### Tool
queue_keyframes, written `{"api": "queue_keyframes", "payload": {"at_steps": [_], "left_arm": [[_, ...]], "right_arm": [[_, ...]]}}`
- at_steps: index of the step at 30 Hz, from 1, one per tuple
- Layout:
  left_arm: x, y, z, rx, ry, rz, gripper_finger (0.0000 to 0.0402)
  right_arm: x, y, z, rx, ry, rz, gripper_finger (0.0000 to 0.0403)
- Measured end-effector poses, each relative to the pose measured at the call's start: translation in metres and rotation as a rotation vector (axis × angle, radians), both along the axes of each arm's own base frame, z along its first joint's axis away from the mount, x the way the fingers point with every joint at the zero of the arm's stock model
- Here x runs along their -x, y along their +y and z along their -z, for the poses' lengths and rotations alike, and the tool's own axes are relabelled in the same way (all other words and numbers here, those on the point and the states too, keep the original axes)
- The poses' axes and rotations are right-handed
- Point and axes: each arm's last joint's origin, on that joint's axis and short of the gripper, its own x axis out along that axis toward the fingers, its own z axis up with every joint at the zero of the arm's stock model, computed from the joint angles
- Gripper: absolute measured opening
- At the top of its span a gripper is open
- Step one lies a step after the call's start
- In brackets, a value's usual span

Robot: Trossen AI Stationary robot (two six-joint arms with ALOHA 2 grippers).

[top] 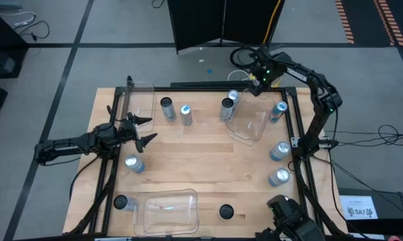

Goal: Sort soda cans
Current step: Move the top right transparent bin to the middle right of the table

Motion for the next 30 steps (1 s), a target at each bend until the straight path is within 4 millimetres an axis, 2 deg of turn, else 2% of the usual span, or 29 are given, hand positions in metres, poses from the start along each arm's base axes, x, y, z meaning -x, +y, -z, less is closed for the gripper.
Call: {"api": "queue_keyframes", "payload": {"at_steps": [12, 15, 19, 24, 30], "left_arm": [[0.0, 0.0, 0.0, 0.0, 0.0, 0.0, 0.0389], [0.0, 0.0, 0.0, 0.0, 0.0, 0.0, 0.0389], [0.0, 0.0, 0.0, 0.0, 0.0, 0.0, 0.0389], [0.0, 0.0, 0.0, 0.0, 0.0, 0.0, 0.0389], [0.0, 0.0, 0.0, 0.0, 0.0, 0.0, 0.0389]], "right_arm": [[-0.003, 0.005, 0.0, 0.002, 0.054, -0.051, 0.0337], [-0.008, 0.008, 0.0, 0.024, 0.096, -0.075, 0.0322], [-0.017, 0.015, 0.0, 0.046, 0.147, -0.112, 0.0262], [-0.024, 0.021, 0.0, 0.043, 0.148, -0.141, 0.0151], [-0.023, 0.027, 0.0, -0.007, 0.176, -0.13, 0.0023]]}}
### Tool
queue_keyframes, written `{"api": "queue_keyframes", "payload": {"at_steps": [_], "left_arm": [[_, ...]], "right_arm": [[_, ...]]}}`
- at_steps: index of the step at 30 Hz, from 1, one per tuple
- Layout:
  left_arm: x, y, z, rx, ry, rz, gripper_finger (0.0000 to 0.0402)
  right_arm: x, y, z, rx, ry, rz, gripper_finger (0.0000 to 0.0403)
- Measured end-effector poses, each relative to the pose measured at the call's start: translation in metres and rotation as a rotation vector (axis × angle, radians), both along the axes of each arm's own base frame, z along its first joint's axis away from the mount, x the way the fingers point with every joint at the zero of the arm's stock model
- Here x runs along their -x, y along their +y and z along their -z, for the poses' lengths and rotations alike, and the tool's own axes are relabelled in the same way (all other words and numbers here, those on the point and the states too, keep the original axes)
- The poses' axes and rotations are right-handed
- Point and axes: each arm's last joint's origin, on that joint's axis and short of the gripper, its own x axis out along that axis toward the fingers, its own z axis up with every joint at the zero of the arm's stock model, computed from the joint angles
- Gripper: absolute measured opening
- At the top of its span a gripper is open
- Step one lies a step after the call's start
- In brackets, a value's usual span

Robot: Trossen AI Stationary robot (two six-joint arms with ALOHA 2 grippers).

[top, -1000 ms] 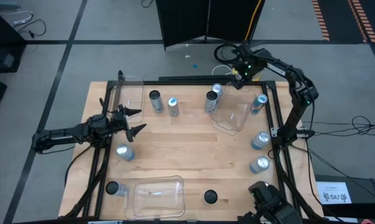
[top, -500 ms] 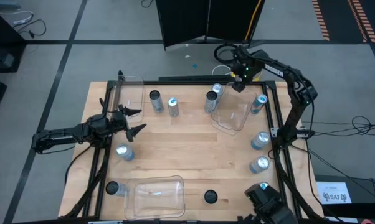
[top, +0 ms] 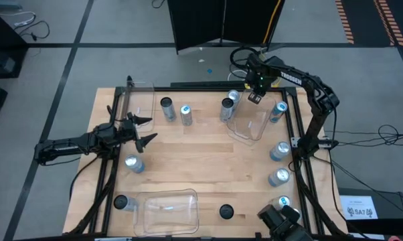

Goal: Sort soda cans
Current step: Move the top right transparent bin to the middle right of the table

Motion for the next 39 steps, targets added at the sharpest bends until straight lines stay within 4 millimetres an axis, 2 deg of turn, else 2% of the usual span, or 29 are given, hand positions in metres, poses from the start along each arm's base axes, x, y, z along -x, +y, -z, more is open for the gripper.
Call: {"api": "queue_keyframes", "payload": {"at_steps": [2, 7, 11, 19, 30, 39], "left_arm": [[0.0, 0.0, 0.0, 0.0, 0.0, 0.0, 0.0389], [0.0, 0.0, 0.0, 0.0, 0.0, 0.0, 0.0389], [0.0, 0.0, 0.0, 0.0, 0.0, 0.0, 0.0389], [0.0, 0.0, 0.0, 0.0, 0.0, 0.0, 0.0389], [0.0, 0.0, 0.0, 0.0, 0.0, 0.0, 0.0389], [0.0, 0.0, 0.0, 0.0, 0.0, 0.0, 0.0389]], "right_arm": [[0.001, 0.001, 0.0, -0.014, 0.006, 0.018, 0.0009], [0.001, 0.003, 0.0, -0.027, 0.011, 0.055, 0.0019], [0.001, 0.008, -0.001, -0.047, 0.026, 0.05, 0.0005], [-0.01, 0.024, -0.015, -0.017, 0.002, -0.001, 0.0002], [-0.017, 0.061, -0.035, -0.049, 0.027, -0.013, 0.0002], [-0.038, 0.096, -0.044, -0.039, 0.016, -0.111, 0.0002]]}}
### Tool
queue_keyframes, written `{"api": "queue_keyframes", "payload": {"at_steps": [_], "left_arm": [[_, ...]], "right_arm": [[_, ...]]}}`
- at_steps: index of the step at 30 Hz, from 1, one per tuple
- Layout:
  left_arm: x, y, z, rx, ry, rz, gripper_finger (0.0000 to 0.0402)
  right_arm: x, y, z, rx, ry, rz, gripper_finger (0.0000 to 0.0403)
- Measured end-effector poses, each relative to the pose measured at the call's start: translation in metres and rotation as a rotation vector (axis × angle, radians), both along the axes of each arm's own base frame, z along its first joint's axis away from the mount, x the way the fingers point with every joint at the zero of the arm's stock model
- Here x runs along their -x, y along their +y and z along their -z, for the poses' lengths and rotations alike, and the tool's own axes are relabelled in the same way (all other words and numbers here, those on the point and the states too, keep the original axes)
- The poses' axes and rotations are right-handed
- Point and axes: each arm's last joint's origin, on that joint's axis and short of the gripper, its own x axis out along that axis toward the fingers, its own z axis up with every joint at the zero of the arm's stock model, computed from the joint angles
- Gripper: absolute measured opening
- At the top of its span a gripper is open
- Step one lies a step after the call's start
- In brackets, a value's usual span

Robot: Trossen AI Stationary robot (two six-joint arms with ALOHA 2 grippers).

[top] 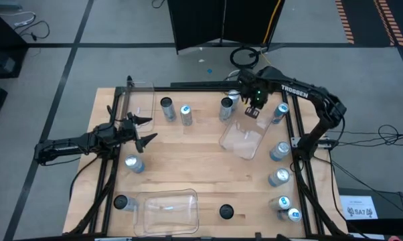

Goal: Sort soda cans
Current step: Move the top right transparent bin to the middle right of the table

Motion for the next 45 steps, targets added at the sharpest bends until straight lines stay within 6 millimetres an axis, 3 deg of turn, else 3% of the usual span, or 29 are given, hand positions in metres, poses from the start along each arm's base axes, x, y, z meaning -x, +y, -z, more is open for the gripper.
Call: {"api": "queue_keyframes", "payload": {"at_steps": [19, 30, 45], "left_arm": [[0.0, 0.0, 0.0, 0.0, 0.0, 0.0, 0.0389], [0.0, 0.0, 0.0, 0.0, 0.0, 0.0, 0.0389], [0.0, 0.0, 0.0, 0.0, 0.0, 0.0, 0.0389]], "right_arm": [[-0.053, 0.069, -0.001, 0.071, -0.124, -0.323, 0.0002], [-0.064, 0.084, -0.001, 0.099, -0.131, -0.578, 0.0002], [-0.077, 0.086, 0.028, 0.012, -0.052, -0.575, 0.0002]]}}
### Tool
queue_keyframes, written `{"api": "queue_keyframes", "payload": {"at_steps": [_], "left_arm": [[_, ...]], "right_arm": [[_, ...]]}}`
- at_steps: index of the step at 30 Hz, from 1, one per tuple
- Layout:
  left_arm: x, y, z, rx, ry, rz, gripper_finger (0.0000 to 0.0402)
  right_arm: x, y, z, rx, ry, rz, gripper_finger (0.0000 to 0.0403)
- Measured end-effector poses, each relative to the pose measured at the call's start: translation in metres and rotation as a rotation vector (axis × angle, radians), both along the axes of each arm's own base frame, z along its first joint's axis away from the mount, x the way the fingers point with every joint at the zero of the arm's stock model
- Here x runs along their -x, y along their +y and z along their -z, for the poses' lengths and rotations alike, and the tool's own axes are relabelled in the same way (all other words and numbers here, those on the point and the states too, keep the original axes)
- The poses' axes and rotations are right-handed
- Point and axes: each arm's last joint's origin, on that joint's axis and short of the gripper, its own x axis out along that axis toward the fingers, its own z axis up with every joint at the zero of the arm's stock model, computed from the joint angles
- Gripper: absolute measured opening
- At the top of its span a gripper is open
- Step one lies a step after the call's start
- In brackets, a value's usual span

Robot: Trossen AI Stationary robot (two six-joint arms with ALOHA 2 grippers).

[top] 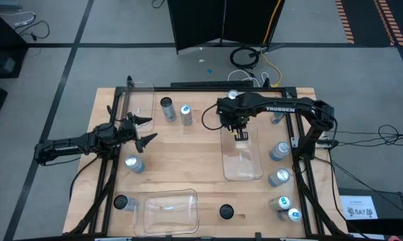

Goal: Sort soda cans
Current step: Move the top right transparent bin to the middle right of the table

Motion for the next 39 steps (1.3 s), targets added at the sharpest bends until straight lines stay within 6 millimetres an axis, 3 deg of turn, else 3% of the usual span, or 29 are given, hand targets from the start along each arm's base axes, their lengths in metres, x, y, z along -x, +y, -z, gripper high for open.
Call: {"api": "queue_keyframes", "payload": {"at_steps": [11, 23, 32, 36, 39], "left_arm": [[0.0, 0.0, 0.0, 0.0, 0.0, 0.0, 0.0389], [0.0, 0.0, 0.0, 0.0, 0.0, 0.0, 0.0389], [0.0, 0.0, 0.0, 0.0, 0.0, 0.0, 0.0389], [0.0, 0.0, 0.0, 0.0, 0.0, 0.0, 0.0389], [0.0, 0.0, 0.0, 0.0, 0.0, 0.0, 0.0389]], "right_arm": [[-0.001, -0.001, 0.004, -0.006, 0.015, 0.007, 0.0005], [-0.001, -0.001, 0.003, 0.013, 0.013, 0.027, 0.0093], [0.017, -0.002, -0.031, 0.224, -0.045, 0.065, 0.0109], [0.025, 0.001, -0.052, 0.242, -0.165, 0.114, 0.0109], [0.03, 0.005, -0.068, 0.199, -0.311, 0.267, 0.0109]]}}
